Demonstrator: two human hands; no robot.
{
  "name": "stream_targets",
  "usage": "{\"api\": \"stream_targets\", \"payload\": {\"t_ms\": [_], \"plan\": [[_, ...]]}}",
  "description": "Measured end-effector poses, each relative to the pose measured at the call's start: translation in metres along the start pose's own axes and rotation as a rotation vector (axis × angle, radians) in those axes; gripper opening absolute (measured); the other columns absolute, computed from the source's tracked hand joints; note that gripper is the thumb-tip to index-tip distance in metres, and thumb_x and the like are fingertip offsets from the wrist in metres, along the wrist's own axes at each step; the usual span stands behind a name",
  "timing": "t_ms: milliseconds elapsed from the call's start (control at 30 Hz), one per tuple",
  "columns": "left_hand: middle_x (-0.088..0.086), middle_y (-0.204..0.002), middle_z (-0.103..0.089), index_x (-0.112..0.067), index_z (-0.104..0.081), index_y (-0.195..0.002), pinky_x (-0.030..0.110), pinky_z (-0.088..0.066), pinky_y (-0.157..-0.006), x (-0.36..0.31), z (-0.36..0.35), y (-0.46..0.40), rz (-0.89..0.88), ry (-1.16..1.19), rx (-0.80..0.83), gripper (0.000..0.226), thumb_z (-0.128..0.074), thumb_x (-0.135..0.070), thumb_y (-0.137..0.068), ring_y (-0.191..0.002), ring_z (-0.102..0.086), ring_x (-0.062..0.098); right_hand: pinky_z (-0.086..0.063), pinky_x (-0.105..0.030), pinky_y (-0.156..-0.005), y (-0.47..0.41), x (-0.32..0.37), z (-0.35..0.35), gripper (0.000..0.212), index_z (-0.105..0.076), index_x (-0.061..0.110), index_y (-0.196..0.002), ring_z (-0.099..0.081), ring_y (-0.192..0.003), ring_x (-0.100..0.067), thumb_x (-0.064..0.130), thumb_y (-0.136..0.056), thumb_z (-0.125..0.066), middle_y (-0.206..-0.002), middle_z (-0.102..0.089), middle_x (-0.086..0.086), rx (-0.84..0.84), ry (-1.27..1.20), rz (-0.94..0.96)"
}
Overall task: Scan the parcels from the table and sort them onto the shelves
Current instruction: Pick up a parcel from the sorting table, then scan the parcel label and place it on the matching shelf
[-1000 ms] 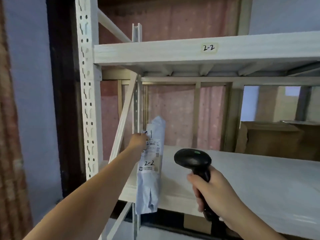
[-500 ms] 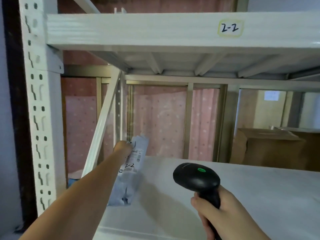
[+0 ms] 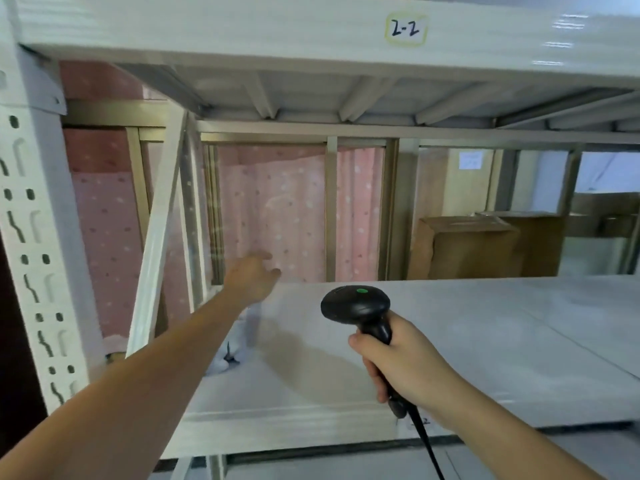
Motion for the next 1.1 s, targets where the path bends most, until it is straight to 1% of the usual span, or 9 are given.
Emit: {"api": "stream_targets", "payload": {"t_ms": [200, 300, 433, 567, 700, 767, 833, 933, 1100], "plan": [[0.003, -0.166, -0.040, -0.025, -0.046, -0.156, 0.045, -0.037, -0.121, -0.133, -0.085, 0.071, -0.330, -0.132, 0.252, 0.072, -0.054, -0.067, -0.098, -0.147, -0.044, 0.031, -0.051, -0.034, -0.050, 0.065, -0.011, 0.045, 0.012, -0.053, 0.024, -0.086, -0.054, -0.044, -0.023, 0.022, -0.096, -0.059, -0.058, -0.055, -0.004, -0.147, -0.021, -0.059], [0.003, -0.167, -0.039, -0.027, -0.043, -0.158, 0.047, -0.037, -0.121, -0.208, -0.138, 0.118, -0.452, -0.130, 0.356, 0.075, -0.052, -0.071, -0.098, -0.148, -0.043, 0.030, -0.049, -0.031, -0.048, 0.117, -0.021, 0.092, 0.012, -0.052, 0.027, -0.088, -0.054, -0.045, -0.022, 0.023, -0.096, -0.059, -0.057, -0.056, -0.004, -0.255, 0.038, -0.110], [-0.001, -0.169, -0.035, -0.031, -0.037, -0.161, 0.048, -0.034, -0.125, -0.313, -0.210, 0.190, -0.601, -0.085, 0.423, 0.067, -0.051, -0.061, -0.102, -0.152, -0.038, 0.028, -0.052, -0.025, -0.048, 0.204, -0.043, 0.179, 0.007, -0.053, 0.029, -0.101, -0.055, -0.046, -0.015, 0.027, -0.097, -0.059, -0.063, -0.060, -0.003, -0.433, 0.117, -0.230], [-0.001, -0.170, -0.035, -0.031, -0.037, -0.161, 0.048, -0.031, -0.125, -0.422, -0.278, 0.281, -0.777, -0.101, 0.470, 0.069, -0.044, -0.067, -0.102, -0.153, -0.038, 0.028, -0.058, -0.034, -0.055, 0.308, -0.071, 0.274, 0.006, -0.055, 0.029, -0.098, -0.057, -0.045, -0.012, 0.031, -0.096, -0.061, -0.062, -0.061, 0.001, -0.642, 0.174, -0.356], [0.003, -0.163, -0.045, -0.026, -0.044, -0.157, 0.045, -0.039, -0.116, -0.530, -0.342, 0.387, -0.937, -0.019, 0.564, 0.069, -0.049, -0.067, -0.101, -0.143, -0.048, 0.029, -0.059, -0.038, -0.056, 0.428, -0.096, 0.359, 0.010, -0.055, 0.031, -0.104, -0.056, -0.041, -0.013, 0.030, -0.097, -0.061, -0.056, -0.063, -0.001, -0.809, 0.225, -0.437], [0.005, -0.158, -0.052, -0.023, -0.047, -0.155, 0.043, -0.045, -0.110, -0.576, -0.373, 0.437, -1.008, 0.001, 0.607, 0.069, -0.051, -0.066, -0.101, -0.137, -0.054, 0.029, -0.056, -0.034, -0.048, 0.485, -0.109, 0.398, 0.011, -0.054, 0.028, -0.105, -0.054, -0.038, -0.015, 0.028, -0.096, -0.061, -0.051, -0.061, -0.001, -0.887, 0.248, -0.477], [0.004, -0.160, -0.049, -0.024, -0.042, -0.159, 0.044, -0.046, -0.110, -0.613, -0.404, 0.479, -1.054, 0.014, 0.650, 0.075, -0.050, -0.069, -0.099, -0.140, -0.053, 0.029, -0.053, -0.035, -0.046, 0.533, -0.122, 0.432, 0.008, -0.055, 0.026, -0.100, -0.053, -0.038, -0.017, 0.026, -0.096, -0.062, -0.050, -0.060, -0.002, -0.959, 0.267, -0.515], [0.003, -0.164, -0.045, -0.026, -0.038, -0.161, 0.044, -0.046, -0.110, -0.656, -0.453, 0.524, -1.107, -0.009, 0.681, 0.077, -0.047, -0.070, -0.099, -0.143, -0.050, 0.029, -0.056, -0.044, -0.056, 0.583, -0.145, 0.475, 0.006, -0.057, 0.023, -0.097, -0.056, -0.044, -0.019, 0.024, -0.095, -0.063, -0.058, -0.061, -0.005, -1.038, 0.256, -0.549], [0.002, -0.159, -0.051, -0.027, -0.043, -0.157, 0.045, -0.048, -0.107, -0.710, -0.529, 0.553, -1.149, -0.051, 0.686, 0.071, -0.049, -0.067, -0.099, -0.140, -0.053, 0.027, -0.049, -0.030, -0.046, 0.615, -0.197, 0.537, 0.007, -0.057, 0.017, -0.103, -0.052, -0.044, -0.017, 0.019, -0.097, -0.060, -0.066, -0.058, -0.012, -1.071, 0.188, -0.608]]}}
Point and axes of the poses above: each hand's wrist, its own y-axis away from the middle knuckle, its own z-axis out of the back of the hand, x = y × z, the point moved 9 cm from there along -y, towards the middle knuckle
